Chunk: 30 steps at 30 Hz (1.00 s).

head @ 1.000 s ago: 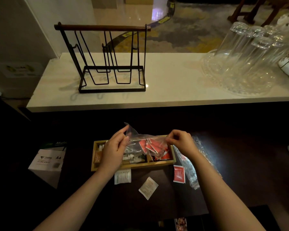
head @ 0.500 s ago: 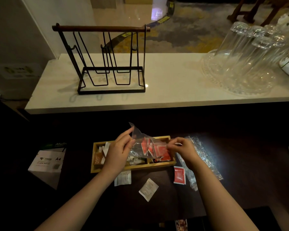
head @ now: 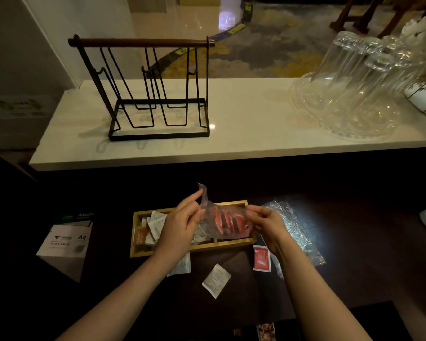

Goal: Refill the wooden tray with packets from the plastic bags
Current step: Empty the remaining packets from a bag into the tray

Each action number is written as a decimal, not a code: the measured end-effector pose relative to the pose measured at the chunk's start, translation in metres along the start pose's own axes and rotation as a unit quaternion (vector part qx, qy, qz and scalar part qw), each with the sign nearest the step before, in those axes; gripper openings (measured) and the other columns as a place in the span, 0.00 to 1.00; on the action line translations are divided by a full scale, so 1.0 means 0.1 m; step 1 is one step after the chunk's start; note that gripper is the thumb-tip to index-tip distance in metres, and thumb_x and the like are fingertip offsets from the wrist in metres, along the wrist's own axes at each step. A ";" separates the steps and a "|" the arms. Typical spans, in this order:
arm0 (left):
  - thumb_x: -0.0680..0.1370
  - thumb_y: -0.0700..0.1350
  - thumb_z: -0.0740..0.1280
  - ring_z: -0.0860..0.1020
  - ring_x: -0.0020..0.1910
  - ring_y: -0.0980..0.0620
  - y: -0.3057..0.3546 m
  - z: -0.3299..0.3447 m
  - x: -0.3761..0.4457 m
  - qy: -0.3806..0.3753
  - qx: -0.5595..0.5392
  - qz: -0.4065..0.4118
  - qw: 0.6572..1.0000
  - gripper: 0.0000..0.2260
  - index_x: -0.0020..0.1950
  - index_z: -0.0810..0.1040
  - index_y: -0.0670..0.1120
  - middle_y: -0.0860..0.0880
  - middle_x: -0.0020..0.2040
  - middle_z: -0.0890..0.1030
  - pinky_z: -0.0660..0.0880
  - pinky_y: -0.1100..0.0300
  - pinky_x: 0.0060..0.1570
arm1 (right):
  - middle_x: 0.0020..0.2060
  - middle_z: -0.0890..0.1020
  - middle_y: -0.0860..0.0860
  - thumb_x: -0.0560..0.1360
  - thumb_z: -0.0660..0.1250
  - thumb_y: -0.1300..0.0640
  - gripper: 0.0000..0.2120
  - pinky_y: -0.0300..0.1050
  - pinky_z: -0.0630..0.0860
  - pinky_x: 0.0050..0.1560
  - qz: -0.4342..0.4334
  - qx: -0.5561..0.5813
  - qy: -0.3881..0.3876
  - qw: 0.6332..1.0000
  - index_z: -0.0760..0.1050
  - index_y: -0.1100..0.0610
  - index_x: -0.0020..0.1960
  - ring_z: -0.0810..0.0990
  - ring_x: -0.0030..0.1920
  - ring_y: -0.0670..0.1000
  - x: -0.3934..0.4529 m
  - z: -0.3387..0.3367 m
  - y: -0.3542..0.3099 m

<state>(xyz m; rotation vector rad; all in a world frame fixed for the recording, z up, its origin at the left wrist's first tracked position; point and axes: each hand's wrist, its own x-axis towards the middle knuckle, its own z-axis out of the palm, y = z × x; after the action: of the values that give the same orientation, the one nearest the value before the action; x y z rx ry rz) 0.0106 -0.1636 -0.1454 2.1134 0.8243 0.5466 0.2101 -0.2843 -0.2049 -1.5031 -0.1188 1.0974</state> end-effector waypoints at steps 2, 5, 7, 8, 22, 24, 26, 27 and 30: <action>0.79 0.45 0.61 0.67 0.66 0.62 0.01 0.01 0.00 -0.001 0.002 0.005 1.000 0.11 0.40 0.77 0.43 0.57 0.68 0.68 0.63 0.73 0.59 | 0.48 0.82 0.59 0.75 0.65 0.67 0.10 0.41 0.81 0.36 -0.008 -0.004 0.009 1.000 0.77 0.64 0.56 0.84 0.41 0.51 -0.01 0.00 0.01; 0.79 0.44 0.61 0.68 0.65 0.61 0.02 -0.01 0.03 -0.002 -0.006 0.004 1.000 0.13 0.35 0.73 0.54 0.57 0.66 0.69 0.62 0.74 0.57 | 0.46 0.83 0.58 0.75 0.66 0.65 0.07 0.40 0.81 0.36 -0.023 -0.033 0.022 0.999 0.79 0.61 0.51 0.83 0.42 0.52 -0.05 0.01 0.02; 0.79 0.44 0.61 0.67 0.65 0.61 0.02 -0.05 0.02 0.007 -0.004 -0.005 1.000 0.16 0.33 0.68 0.58 0.58 0.65 0.69 0.64 0.70 0.59 | 0.45 0.83 0.56 0.74 0.66 0.65 0.06 0.37 0.79 0.33 -0.030 -0.049 0.033 0.998 0.80 0.60 0.50 0.83 0.41 0.50 -0.07 0.03 0.01; 0.79 0.43 0.61 0.67 0.65 0.61 0.02 -0.06 0.02 0.010 0.000 -0.007 1.000 0.16 0.33 0.67 0.57 0.58 0.65 0.69 0.64 0.69 0.60 | 0.45 0.83 0.55 0.74 0.66 0.65 0.07 0.35 0.78 0.32 -0.035 -0.052 0.037 0.997 0.80 0.60 0.50 0.82 0.41 0.49 -0.07 0.03 -0.01; 0.78 0.45 0.63 0.67 0.59 0.73 0.23 -0.16 0.00 0.020 0.027 0.040 0.999 0.10 0.40 0.78 0.42 0.57 0.65 0.70 0.64 0.81 0.51 | 0.42 0.84 0.53 0.74 0.67 0.64 0.08 0.45 0.78 0.43 -0.033 0.011 0.038 0.999 0.80 0.60 0.52 0.82 0.42 0.51 -0.11 0.11 0.00; 0.78 0.46 0.63 0.66 0.58 0.77 0.31 -0.17 -0.02 0.014 0.016 0.051 0.998 0.10 0.40 0.78 0.42 0.56 0.66 0.70 0.65 0.81 0.50 | 0.43 0.84 0.54 0.73 0.68 0.64 0.08 0.46 0.78 0.44 -0.037 0.018 0.040 0.998 0.80 0.60 0.52 0.82 0.43 0.52 -0.11 0.12 0.01; 0.77 0.46 0.64 0.66 0.58 0.77 0.37 -0.18 -0.02 0.018 0.008 0.059 0.998 0.10 0.40 0.78 0.43 0.55 0.66 0.70 0.67 0.81 0.48 | 0.43 0.84 0.54 0.73 0.68 0.64 0.09 0.42 0.78 0.38 -0.040 0.032 0.037 0.998 0.81 0.60 0.52 0.82 0.42 0.51 -0.10 0.12 0.00; 0.77 0.46 0.64 0.68 0.57 0.75 0.39 -0.19 -0.03 0.019 0.006 0.059 0.998 0.09 0.40 0.79 0.43 0.55 0.66 0.70 0.67 0.81 0.47 | 0.43 0.84 0.54 0.73 0.68 0.64 0.09 0.40 0.78 0.35 -0.040 0.041 0.037 0.998 0.80 0.60 0.52 0.83 0.40 0.49 -0.11 0.12 -0.02; 0.76 0.46 0.66 0.71 0.56 0.71 0.41 -0.24 -0.04 0.027 0.011 0.051 0.998 0.08 0.40 0.79 0.44 0.55 0.66 0.70 0.69 0.80 0.47 | 0.40 0.84 0.53 0.73 0.67 0.66 0.08 0.37 0.77 0.31 -0.041 0.082 0.034 0.995 0.80 0.60 0.51 0.83 0.34 0.46 -0.11 0.10 -0.02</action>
<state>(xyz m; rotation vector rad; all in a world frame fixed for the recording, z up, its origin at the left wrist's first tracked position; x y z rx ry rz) 0.0086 -0.1741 -0.0987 2.1770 0.7597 0.6541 0.1982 -0.2832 -0.1953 -1.3748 -0.0409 0.9649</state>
